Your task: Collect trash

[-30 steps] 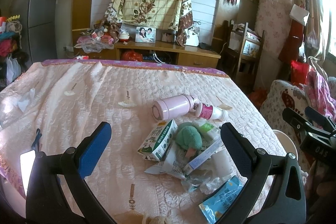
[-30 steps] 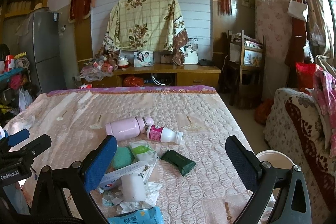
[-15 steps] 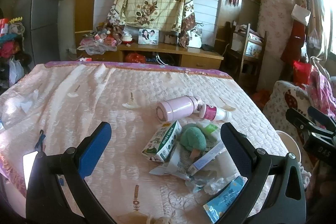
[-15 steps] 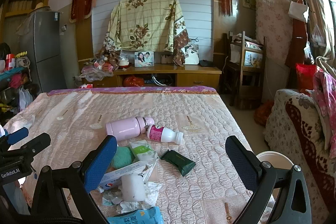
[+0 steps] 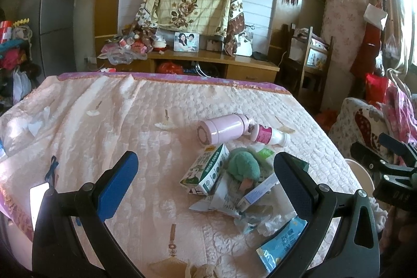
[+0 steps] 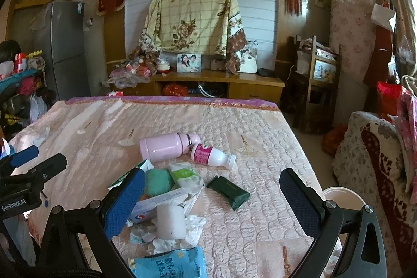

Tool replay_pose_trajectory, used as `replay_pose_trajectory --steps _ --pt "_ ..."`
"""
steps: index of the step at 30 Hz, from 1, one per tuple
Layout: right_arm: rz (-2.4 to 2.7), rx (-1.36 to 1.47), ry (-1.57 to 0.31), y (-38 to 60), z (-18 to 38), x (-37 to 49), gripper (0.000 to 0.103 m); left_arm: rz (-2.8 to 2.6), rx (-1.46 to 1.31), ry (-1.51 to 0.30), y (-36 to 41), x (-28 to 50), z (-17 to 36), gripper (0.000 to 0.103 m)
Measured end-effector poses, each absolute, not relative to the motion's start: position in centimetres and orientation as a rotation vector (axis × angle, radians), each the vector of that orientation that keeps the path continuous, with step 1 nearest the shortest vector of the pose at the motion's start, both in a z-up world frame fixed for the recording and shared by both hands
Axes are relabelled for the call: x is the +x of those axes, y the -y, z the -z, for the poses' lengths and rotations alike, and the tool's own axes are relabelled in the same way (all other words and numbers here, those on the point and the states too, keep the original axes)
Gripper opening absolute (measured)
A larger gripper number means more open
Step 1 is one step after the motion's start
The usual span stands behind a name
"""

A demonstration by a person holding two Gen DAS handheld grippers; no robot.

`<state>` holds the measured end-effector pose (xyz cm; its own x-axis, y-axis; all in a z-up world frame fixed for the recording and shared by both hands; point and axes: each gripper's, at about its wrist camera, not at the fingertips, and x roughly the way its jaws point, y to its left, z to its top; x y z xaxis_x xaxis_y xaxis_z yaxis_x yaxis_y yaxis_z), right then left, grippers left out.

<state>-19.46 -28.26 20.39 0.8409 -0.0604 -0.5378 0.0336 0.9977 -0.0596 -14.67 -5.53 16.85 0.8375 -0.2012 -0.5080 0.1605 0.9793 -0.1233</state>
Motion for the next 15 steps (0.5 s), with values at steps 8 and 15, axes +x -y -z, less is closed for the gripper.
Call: replay_pose_trajectory --steps 8,15 --pt "0.043 -0.043 -0.578 28.11 -20.04 -19.35 0.102 0.191 -0.079 -0.558 5.34 -15.04 -16.31 0.103" --pt "0.043 -0.028 -0.583 28.04 -19.75 -19.23 0.102 0.194 -0.078 -0.561 5.47 -15.13 -16.19 0.103"
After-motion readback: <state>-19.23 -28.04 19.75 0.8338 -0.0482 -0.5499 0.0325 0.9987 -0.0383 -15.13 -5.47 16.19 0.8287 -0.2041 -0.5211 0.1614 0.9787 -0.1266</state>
